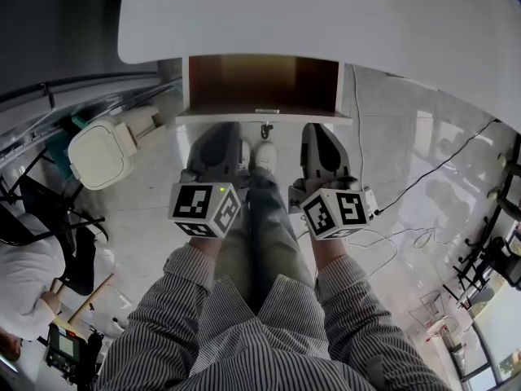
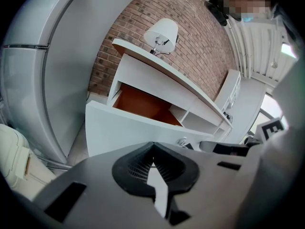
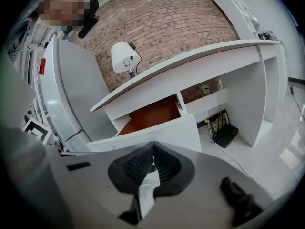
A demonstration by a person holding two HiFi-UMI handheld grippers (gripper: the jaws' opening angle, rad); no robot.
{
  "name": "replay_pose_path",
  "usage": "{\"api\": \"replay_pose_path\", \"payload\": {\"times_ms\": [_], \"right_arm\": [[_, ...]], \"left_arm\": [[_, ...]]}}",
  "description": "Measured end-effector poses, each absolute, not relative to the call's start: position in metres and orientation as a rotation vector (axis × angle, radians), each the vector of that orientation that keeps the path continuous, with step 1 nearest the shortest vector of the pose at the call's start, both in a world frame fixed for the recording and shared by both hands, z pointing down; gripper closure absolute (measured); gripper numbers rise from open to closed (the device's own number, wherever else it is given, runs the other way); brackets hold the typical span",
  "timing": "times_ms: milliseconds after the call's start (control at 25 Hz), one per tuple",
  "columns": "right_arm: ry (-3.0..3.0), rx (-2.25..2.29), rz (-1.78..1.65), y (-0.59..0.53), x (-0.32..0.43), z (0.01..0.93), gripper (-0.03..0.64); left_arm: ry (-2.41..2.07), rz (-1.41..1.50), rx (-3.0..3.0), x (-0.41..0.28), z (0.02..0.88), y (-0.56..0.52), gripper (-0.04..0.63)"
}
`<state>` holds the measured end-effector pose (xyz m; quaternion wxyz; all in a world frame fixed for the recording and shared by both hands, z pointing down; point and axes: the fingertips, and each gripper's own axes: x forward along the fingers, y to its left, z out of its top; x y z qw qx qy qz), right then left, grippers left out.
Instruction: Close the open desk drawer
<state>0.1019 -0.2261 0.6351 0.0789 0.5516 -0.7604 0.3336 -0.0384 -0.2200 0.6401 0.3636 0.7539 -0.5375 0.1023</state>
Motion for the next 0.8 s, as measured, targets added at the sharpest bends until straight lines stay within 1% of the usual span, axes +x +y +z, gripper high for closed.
{"api": "replay_pose_path", "payload": {"times_ms": [400, 800], "right_arm": [[-2.232, 1.675, 1.034, -0.225, 0.102, 0.635, 0.6], [-2.232, 1.672, 1.076, -0.245, 0.099, 0.632, 0.6]], "left_arm": [[-1.383, 0.316, 1.919, -0.039, 0.64, -0.219, 0.583], [-1.413, 0.269, 1.889, -0.043, 0.637, -0.241, 0.583]]}}
